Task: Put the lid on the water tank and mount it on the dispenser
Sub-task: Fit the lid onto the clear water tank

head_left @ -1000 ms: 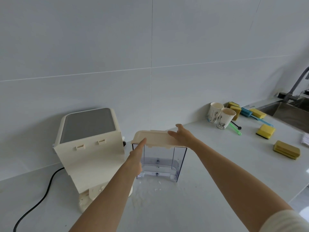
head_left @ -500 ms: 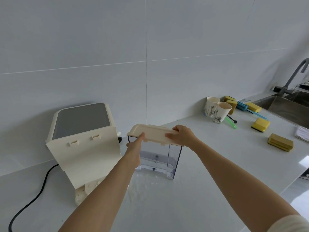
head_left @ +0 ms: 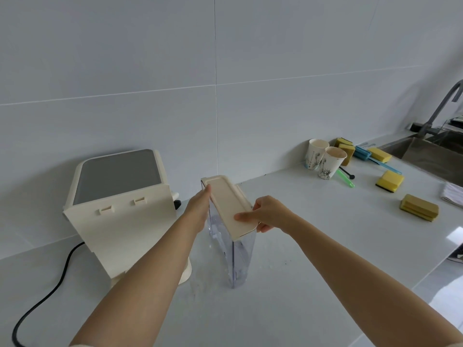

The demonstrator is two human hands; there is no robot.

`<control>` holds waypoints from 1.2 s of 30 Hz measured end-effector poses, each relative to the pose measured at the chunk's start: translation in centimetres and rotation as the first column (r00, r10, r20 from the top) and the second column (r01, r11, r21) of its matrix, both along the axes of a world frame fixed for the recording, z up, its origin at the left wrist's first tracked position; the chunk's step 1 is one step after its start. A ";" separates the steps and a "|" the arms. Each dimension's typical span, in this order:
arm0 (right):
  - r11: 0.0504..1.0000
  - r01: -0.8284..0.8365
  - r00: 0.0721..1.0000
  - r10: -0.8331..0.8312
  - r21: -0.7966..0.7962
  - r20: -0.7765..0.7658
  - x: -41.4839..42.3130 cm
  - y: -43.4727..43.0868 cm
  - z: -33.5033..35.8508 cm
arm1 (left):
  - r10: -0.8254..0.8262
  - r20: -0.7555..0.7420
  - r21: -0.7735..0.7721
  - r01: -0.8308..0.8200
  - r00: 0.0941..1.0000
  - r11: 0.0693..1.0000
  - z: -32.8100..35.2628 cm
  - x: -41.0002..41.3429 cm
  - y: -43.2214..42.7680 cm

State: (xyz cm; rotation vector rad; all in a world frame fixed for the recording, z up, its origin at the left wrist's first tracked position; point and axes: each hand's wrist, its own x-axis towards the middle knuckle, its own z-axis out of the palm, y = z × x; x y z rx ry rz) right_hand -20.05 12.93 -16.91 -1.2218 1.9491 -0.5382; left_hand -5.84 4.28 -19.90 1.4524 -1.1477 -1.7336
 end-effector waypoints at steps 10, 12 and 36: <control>0.990 -0.077 0.985 0.057 0.121 0.162 2.1 0.0 -0.7 | -0.054 0.164 -0.046 0.063 0.985 0.997 0.7 1.3 -0.8; 0.987 -0.099 0.983 0.077 0.126 0.167 1.7 -0.3 -0.4 | -0.077 0.173 -0.048 0.087 0.982 0.995 0.9 1.5 -0.6; 0.950 -0.271 0.941 0.295 -0.153 0.166 2.1 -11.4 0.7 | 0.002 0.571 -0.236 0.161 0.821 0.958 2.1 -0.1 8.5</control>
